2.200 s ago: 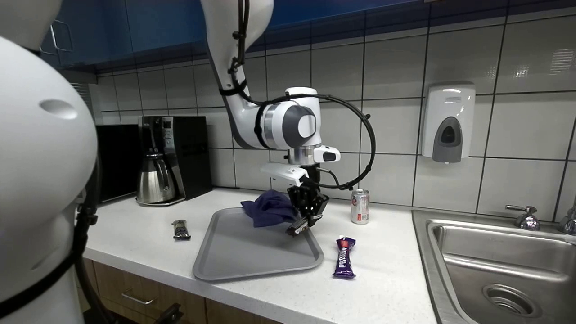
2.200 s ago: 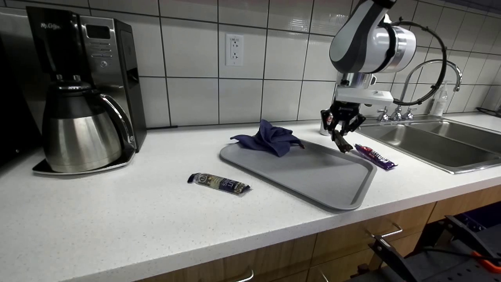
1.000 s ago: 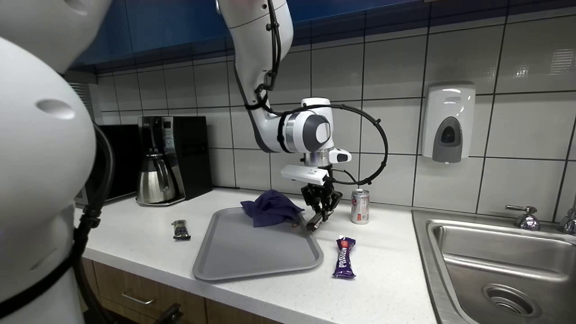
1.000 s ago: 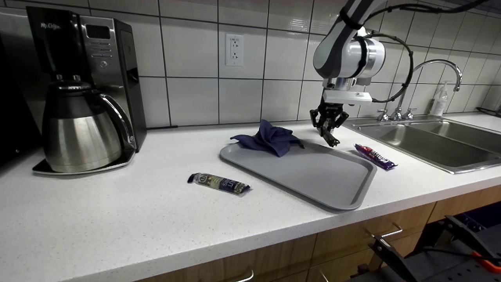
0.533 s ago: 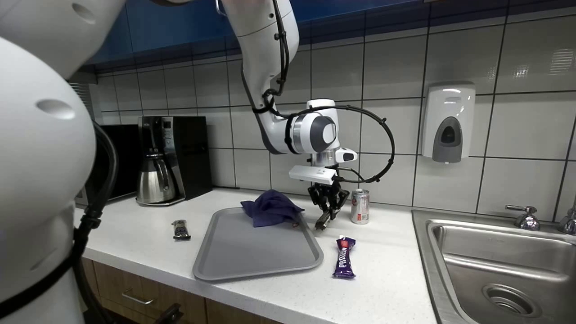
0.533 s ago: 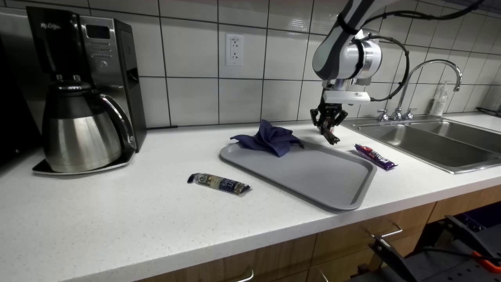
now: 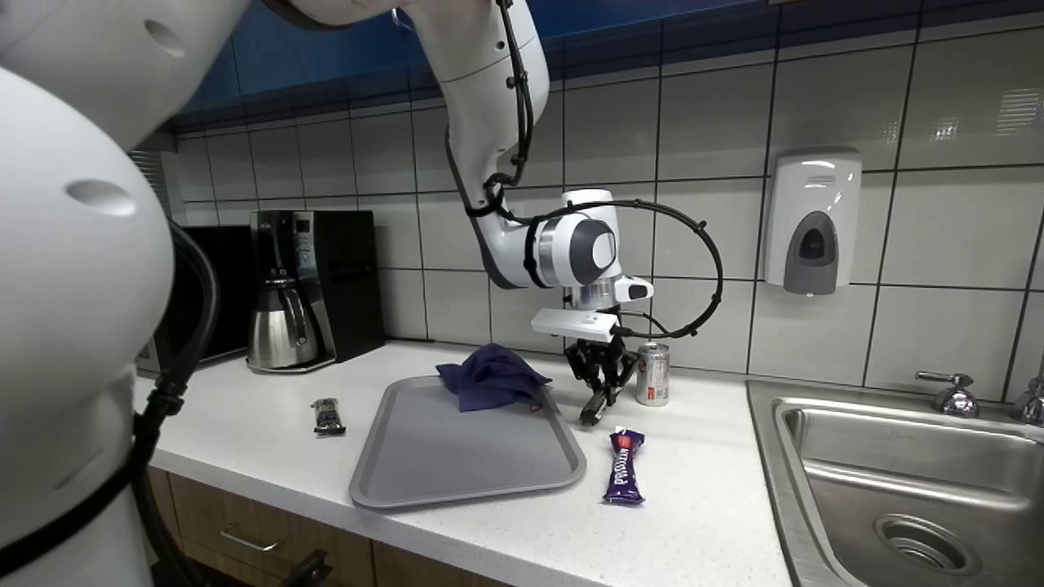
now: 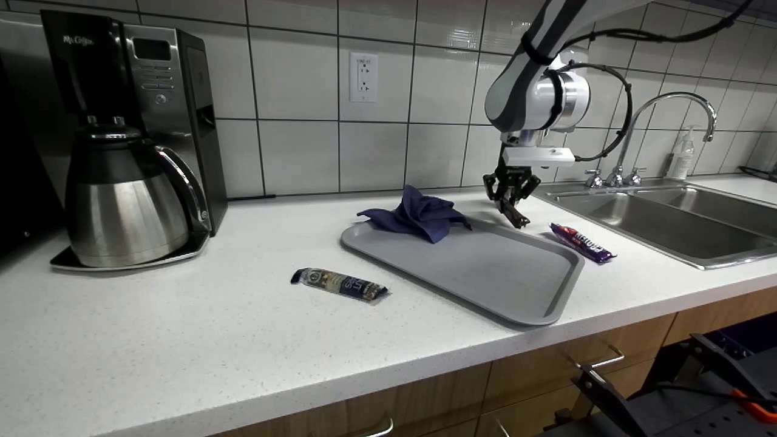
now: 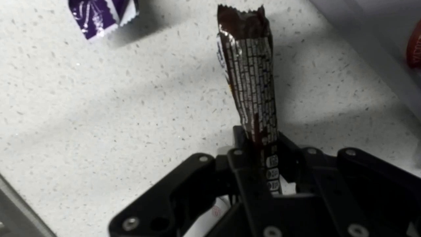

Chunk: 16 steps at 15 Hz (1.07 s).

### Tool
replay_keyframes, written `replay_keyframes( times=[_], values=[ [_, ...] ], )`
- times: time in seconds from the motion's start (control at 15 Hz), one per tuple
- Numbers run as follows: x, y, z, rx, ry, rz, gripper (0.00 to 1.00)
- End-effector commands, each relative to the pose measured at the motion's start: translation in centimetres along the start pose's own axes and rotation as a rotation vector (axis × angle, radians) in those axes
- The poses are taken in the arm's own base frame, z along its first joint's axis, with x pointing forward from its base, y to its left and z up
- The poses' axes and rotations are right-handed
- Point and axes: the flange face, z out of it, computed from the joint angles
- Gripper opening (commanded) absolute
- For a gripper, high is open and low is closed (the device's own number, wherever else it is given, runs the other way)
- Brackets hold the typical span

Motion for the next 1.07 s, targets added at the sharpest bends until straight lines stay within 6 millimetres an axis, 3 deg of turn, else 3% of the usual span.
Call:
replay_keyframes(
  times=[0.0,0.13,0.2,0.27,0.73,1.0],
  values=[
    [0.9,0.3,0.2,-0.017,-0.020,-0.031,0.06],
    [0.9,0.3,0.4,-0.016,-0.026,-0.031,0.06],
    [1.0,0.2,0.5,-0.016,-0.027,-0.028,0.47],
    [1.0,0.2,0.5,-0.017,-0.031,-0.030,0.48],
    [0.8,0.2,-0.3,-0.005,-0.026,-0.027,0.98],
    [0.1,-0.2,-1.6,0.013,-0.015,-0.038,1.00]
  ],
)
